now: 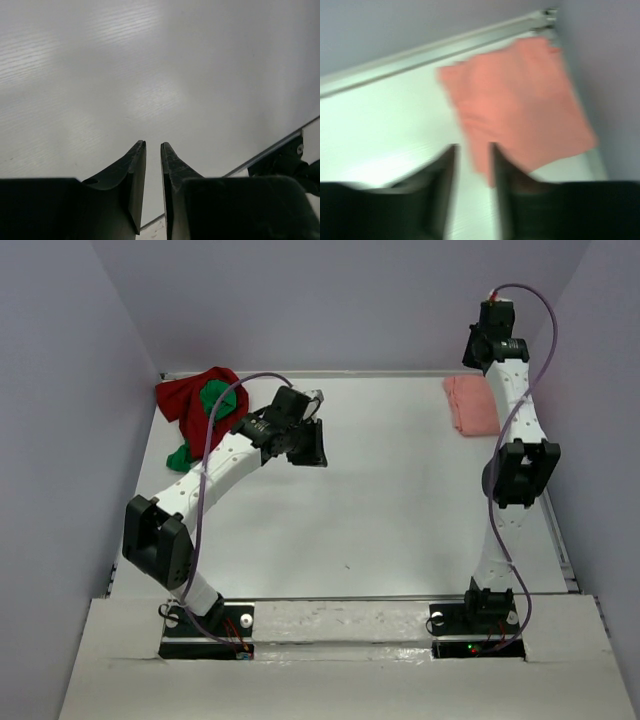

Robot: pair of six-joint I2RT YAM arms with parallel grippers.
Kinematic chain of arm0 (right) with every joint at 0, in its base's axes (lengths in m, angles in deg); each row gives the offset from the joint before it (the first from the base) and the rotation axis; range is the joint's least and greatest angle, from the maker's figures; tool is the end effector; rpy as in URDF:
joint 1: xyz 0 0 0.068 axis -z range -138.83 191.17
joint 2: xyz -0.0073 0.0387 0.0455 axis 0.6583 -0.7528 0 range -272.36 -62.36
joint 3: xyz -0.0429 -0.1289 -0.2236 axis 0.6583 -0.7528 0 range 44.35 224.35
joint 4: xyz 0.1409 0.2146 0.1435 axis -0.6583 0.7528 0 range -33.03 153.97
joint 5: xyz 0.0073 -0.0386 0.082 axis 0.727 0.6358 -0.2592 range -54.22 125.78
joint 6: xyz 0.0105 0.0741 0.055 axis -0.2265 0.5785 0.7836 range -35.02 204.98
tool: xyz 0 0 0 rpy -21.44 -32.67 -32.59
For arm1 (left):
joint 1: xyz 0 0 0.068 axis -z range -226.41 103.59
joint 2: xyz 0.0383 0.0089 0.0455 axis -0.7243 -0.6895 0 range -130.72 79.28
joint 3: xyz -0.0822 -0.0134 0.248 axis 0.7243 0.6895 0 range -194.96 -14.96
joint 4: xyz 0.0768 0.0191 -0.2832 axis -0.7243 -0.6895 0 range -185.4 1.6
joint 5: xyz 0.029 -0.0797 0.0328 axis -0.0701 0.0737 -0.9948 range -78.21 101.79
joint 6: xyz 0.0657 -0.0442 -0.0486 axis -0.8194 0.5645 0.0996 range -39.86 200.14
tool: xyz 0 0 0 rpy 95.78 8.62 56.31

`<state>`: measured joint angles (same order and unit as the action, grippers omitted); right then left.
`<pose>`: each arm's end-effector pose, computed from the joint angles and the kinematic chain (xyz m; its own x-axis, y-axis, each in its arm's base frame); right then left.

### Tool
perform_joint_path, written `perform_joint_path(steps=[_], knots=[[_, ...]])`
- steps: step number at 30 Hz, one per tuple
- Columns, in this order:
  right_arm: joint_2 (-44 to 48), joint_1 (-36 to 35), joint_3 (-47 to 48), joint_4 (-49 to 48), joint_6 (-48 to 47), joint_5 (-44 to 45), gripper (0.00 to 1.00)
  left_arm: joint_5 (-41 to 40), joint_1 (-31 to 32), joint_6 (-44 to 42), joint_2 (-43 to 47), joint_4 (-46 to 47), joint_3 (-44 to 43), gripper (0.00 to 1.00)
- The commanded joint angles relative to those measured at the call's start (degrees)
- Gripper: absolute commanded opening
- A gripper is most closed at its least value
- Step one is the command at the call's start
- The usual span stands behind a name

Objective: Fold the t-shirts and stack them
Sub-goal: Neatly place the folded tshirt to the corner

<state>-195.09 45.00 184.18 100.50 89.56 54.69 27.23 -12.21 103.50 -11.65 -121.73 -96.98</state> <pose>0.5814 -0.0660 0.3021 -0.5648 0.1135 -0.8174 0.3696 0.9204 -0.1276 0.3381 -0.2567 0.2779 -0.7899 0.0748 -0.6086 0.4266 0.7800 -0.4579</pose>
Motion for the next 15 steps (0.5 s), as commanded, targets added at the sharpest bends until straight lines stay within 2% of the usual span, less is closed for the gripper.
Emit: perform_joint_path(steps=[1,2,5,7,8,10,11,12,15], knots=[[14.83,-6.27,-10.07,3.24,11.5,-16.01,0.0,-11.83,0.17,3.36,1.19,0.62,-3.32,0.27],[16.26,-6.91,-16.63,1.32,11.16,-14.71,0.0,-12.19,0.0,4.15,1.63,0.8,-2.8,0.27],[17.41,-6.91,-21.69,1.73,9.32,-12.86,0.0,-10.7,-0.27,5.12,4.44,2.9,-1.05,0.27],[17.76,-6.91,-23.37,1.74,7.65,-7.95,0.0,-9.73,-0.18,5.74,6.72,4.05,0.71,0.26],[18.29,-6.91,-24.94,0.69,6.51,-5.67,0.0,-9.47,-0.18,6.17,7.35,4.58,2.02,0.21],[17.86,-6.91,-24.35,0.15,4.56,-6.43,0.0,-8.59,-0.36,6.26,8.92,4.76,3.0,0.15],[17.07,-6.91,-23.47,0.24,4.56,-7.74,0.0,-8.41,-0.36,6.18,9.37,4.84,3.44,0.04],[16.89,-6.91,-21.55,0.76,5.52,-9.15,0.0,-8.24,-0.27,5.66,9.81,4.76,3.44,0.01],[18.63,-7.61,-22.22,-1.59,7.11,-13.55,0.0,-10.86,-0.62,5.21,10.16,3.18,2.57,0.0]])
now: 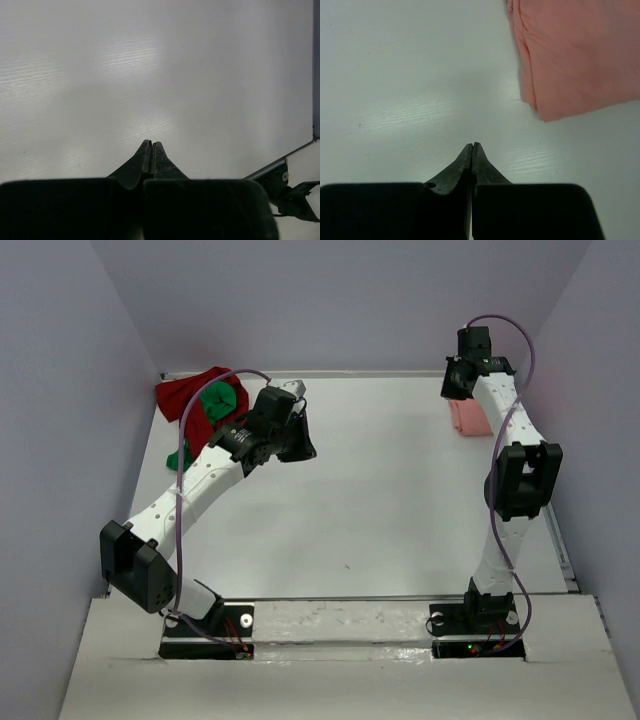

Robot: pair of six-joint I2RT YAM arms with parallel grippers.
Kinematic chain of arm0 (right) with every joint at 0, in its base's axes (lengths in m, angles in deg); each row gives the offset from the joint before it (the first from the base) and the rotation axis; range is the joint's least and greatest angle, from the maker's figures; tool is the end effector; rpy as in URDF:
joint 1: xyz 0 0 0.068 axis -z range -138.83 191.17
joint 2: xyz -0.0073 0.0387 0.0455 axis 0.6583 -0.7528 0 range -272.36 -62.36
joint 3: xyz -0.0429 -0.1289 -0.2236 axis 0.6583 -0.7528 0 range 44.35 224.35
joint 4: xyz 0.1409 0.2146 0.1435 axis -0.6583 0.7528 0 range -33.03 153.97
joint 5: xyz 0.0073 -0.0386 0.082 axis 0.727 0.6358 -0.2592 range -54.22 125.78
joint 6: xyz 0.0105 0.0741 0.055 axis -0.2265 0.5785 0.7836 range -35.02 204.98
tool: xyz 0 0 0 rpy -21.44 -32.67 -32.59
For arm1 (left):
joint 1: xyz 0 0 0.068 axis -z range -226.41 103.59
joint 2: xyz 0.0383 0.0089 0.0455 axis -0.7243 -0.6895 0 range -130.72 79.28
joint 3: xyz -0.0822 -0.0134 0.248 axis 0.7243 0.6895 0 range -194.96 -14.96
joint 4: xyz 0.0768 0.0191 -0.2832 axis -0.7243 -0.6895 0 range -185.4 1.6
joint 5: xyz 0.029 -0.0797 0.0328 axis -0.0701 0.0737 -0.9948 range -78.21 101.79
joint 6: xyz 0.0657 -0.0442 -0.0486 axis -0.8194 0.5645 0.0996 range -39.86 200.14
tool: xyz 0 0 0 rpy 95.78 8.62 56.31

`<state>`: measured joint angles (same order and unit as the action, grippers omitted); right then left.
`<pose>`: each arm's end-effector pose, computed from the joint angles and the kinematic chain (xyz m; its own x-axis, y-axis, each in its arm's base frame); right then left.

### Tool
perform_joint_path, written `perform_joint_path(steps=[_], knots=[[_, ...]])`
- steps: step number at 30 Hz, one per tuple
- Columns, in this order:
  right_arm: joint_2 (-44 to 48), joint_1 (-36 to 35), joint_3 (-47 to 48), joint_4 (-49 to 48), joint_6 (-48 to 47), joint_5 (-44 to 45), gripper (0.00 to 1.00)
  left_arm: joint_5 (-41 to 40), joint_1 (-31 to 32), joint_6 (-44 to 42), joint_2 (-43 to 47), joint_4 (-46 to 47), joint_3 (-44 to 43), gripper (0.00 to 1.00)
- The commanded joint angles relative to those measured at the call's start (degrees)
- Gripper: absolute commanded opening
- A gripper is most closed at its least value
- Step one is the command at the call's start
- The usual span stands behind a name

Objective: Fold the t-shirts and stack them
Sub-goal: Neatly place the folded tshirt to the corner

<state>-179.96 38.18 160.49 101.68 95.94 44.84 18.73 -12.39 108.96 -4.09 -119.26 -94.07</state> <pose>0.5264 0.0144 0.2771 -0.6964 0.1516 -0.7015 0.1933 0.9809 0.0201 0.3279 -0.2336 0.3130 -0.7250 -0.0879 -0.6831 0.3285 0.8276 -0.4552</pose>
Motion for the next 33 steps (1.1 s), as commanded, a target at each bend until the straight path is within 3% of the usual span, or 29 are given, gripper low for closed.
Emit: perform_joint_path(steps=[1,4,9,18,26,33], knots=[[3.87,-1.49,-0.37,-4.0,1.08,-1.96,0.0,-3.33,-0.71,-0.6,2.78,0.53,-0.52,0.0],[0.9,-1.5,0.41,-6.12,-1.9,3.49,0.0,-3.78,-1.5,-1.13,2.51,0.18,-1.31,0.0],[-8.86,-1.5,11.2,-5.42,-8.05,10.97,0.0,-1.41,-1.85,-2.01,2.95,0.44,-0.61,0.0],[-21.16,0.87,22.18,-6.21,-9.64,14.67,0.0,2.81,-2.03,-3.86,4.36,2.19,3.61,0.0],[-25.04,3.33,28.26,-7.27,-12.89,17.3,0.0,4.74,-2.29,-5.79,0.76,2.55,2.47,0.0],[-25.66,7.37,26.87,-9.72,-13.95,18.27,0.0,7.21,-2.47,-6.4,-1.7,3.6,2.64,0.0]])
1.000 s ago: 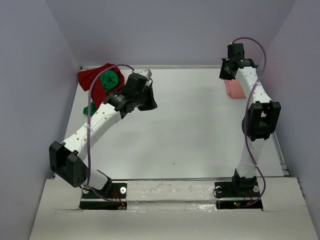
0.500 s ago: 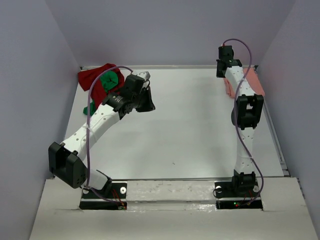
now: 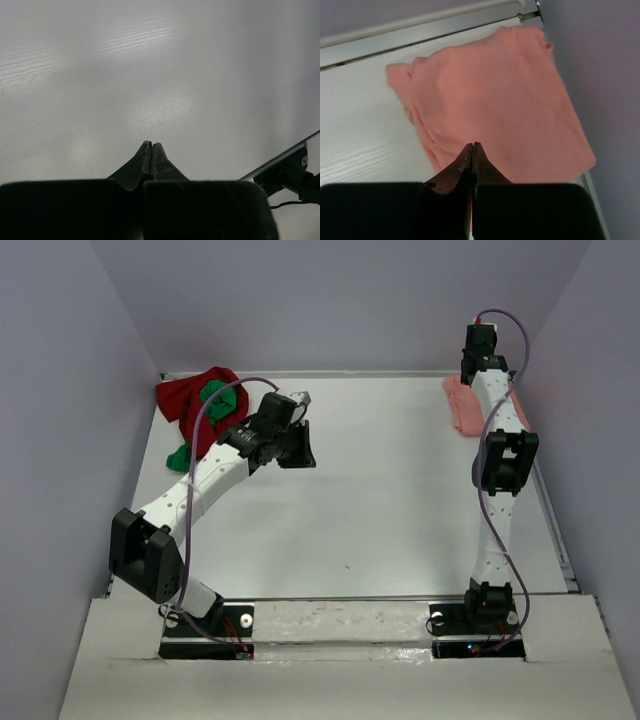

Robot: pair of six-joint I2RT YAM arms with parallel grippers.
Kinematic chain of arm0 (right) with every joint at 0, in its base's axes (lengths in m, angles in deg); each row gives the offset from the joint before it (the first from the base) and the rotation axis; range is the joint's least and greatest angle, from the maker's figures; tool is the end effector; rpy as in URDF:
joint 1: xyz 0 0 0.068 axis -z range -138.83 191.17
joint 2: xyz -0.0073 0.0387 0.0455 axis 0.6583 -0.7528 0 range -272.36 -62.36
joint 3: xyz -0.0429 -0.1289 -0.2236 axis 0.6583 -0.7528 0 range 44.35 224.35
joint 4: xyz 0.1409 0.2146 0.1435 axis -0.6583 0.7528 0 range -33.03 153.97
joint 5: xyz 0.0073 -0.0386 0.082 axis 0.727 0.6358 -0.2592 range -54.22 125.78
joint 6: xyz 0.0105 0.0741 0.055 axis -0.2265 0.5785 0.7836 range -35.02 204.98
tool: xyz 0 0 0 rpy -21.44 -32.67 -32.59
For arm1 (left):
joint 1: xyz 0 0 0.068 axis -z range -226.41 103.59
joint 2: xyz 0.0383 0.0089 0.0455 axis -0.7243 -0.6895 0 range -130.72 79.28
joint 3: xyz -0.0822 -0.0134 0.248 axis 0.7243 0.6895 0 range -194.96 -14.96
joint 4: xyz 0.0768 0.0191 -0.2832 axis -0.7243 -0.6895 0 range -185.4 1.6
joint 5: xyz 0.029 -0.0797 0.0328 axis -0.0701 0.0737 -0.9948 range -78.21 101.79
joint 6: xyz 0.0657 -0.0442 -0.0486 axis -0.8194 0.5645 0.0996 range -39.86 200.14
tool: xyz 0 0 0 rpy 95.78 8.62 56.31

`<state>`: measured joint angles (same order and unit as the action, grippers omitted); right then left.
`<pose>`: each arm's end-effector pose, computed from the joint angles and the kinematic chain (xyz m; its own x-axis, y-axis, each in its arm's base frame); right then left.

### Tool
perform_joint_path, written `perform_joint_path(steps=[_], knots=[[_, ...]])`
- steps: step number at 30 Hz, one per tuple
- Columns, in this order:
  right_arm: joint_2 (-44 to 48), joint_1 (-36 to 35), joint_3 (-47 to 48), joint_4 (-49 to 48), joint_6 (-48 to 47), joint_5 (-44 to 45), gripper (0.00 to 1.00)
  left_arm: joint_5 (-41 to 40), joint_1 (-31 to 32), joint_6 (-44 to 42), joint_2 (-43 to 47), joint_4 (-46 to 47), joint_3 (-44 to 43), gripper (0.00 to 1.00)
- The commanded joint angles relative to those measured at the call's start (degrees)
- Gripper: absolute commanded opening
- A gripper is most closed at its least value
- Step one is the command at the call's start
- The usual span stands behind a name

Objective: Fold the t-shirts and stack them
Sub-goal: Neatly place the folded tshirt to the corner

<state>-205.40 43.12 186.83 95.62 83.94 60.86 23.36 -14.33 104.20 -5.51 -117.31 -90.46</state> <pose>0.6163 -0.0564 0.2278 -0.6383 0.0053 -0.7698 0.3475 0.8943 -0.2820 0.3343 -0.2294 0.2825 -0.7451 -0.0043 -0.6669 0.3834 0.8154 -0.4336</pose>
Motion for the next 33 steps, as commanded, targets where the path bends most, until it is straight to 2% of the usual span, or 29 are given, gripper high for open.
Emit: perform_joint_path(steps=[1,16,24,27,30,32,33], knots=[[-0.39,2.44,0.18,-4.2,-2.73,2.17,0.0,2.75,-0.52,-1.73,-0.46,1.75,-0.96,0.0],[-7.07,5.25,2.9,-6.4,-3.09,0.93,0.0,6.0,-1.31,-3.49,-1.78,1.04,-1.57,0.0],[-7.78,5.78,0.17,-6.31,-2.57,0.94,0.0,7.24,-1.58,-3.66,-2.04,0.43,-3.07,0.0],[-5.5,5.26,-2.37,-6.22,-0.11,-1.0,0.0,3.56,-1.58,-2.96,-2.13,0.78,-3.16,0.0],[-1.64,2.98,-2.64,-6.31,-1.59,-0.47,0.0,-1.01,-2.71,-1.74,-3.61,0.35,-4.38,0.0],[0.65,1.48,-2.47,-6.22,-2.47,1.36,0.0,-2.16,-3.59,-1.21,-4.58,0.78,-4.65,0.06],[1.88,0.86,-2.38,-5.96,-2.56,1.2,0.0,-4.61,-4.03,-0.85,-5.11,0.35,-5.52,0.13]])
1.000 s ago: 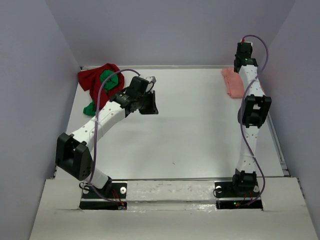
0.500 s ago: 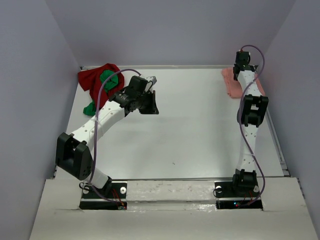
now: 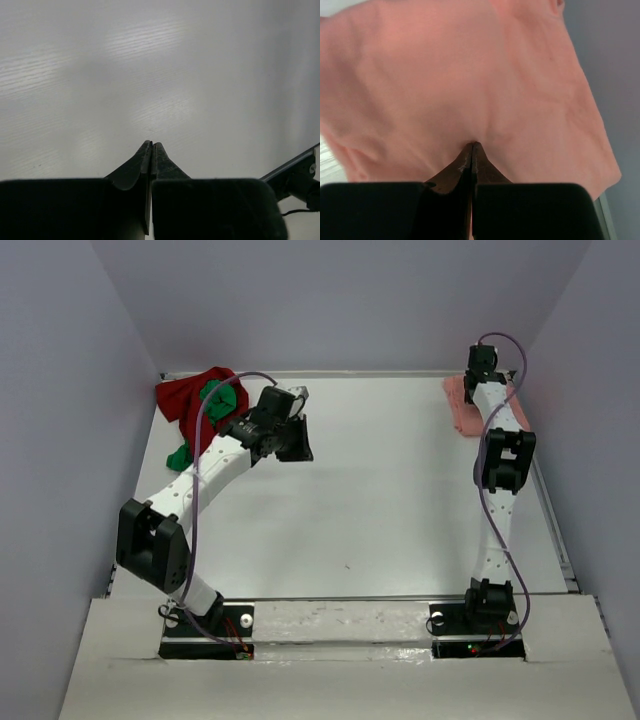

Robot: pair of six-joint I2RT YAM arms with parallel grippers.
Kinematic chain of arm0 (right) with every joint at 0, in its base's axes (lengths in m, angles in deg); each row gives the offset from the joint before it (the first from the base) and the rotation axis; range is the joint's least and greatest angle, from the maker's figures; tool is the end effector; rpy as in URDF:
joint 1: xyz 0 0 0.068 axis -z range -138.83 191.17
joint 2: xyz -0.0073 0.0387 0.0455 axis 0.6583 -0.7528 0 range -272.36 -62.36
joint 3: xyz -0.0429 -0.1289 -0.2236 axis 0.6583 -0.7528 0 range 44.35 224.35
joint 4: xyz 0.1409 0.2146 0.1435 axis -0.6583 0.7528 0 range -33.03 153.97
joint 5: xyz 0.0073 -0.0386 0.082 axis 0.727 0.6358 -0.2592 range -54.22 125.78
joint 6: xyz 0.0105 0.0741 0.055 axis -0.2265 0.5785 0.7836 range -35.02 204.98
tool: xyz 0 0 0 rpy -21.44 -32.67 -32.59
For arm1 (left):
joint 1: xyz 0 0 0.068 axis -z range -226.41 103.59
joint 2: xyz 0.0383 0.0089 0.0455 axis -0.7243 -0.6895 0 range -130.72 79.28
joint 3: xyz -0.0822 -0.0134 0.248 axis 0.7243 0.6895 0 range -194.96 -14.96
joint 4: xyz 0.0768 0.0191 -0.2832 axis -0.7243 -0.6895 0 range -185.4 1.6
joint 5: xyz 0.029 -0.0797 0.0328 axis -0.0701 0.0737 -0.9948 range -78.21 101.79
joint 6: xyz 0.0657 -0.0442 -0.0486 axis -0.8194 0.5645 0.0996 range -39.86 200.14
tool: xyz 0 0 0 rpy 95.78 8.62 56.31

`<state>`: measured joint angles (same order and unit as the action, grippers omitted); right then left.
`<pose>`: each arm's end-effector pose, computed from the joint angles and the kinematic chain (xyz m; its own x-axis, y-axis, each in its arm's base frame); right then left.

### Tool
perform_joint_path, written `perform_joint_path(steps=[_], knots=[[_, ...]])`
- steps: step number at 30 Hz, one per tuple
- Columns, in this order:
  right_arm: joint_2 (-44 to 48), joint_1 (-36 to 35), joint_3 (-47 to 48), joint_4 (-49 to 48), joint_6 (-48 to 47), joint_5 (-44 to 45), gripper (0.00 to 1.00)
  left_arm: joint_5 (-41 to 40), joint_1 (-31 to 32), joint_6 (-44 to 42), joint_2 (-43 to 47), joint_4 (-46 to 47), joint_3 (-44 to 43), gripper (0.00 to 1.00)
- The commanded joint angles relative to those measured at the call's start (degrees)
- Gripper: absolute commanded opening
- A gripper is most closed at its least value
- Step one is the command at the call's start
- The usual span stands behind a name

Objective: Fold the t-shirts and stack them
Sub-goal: Neatly place the folded tshirt to the corner

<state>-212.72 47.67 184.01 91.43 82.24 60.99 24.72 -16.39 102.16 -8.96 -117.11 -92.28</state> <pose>0.6227 -0.1067 0.1392 -0.7229 0.0388 -0.6898 0.3667 0.8678 -0.3354 0.3524 -0.2253 0.2726 -0.7508 0.0118 -0.6604 0.3833 0.8220 -0.4211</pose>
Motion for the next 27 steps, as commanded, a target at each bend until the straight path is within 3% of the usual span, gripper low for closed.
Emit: perform_joint_path(steps=[1,6,8,9,12,14,18,27], knots=[[11.56,-5.0,1.49,-0.89,0.18,-0.24,0.0,-7.38,-2.77,1.44,-3.06,-0.03,-4.15,0.17],[18.96,-10.36,1.05,4.46,4.74,-6.3,0.02,-10.29,-6.99,3.46,-6.93,-2.05,-7.66,0.3],[20.28,-12.56,1.5,7.63,6.86,-11.22,0.17,-10.91,-8.57,4.08,-8.95,-3.1,-9.95,0.39],[21.42,-14.92,1.06,10.25,7.66,-12.98,0.35,-11.08,-10.05,4.17,-9.66,-4.15,-10.48,0.46],[23.62,-18.27,-2.35,13.26,11.26,-17.64,0.53,-12.31,-12.44,5.22,-12.03,-5.74,-13.29,0.56],[26.43,-21.26,-8.06,13.18,12.85,-20.72,0.53,-18.54,-14.28,5.31,-14.4,-8.19,-16.27,0.61],[31.7,-26.0,-16.16,12.39,14.16,-22.4,0.52,-21.11,-19.11,4.88,-19.15,-11.54,-21.54,0.61],[43.74,-27.86,-32.68,8.79,15.31,-26.62,0.49,-37.16,-26.41,6.28,-25.74,-17.07,-28.93,0.61]])
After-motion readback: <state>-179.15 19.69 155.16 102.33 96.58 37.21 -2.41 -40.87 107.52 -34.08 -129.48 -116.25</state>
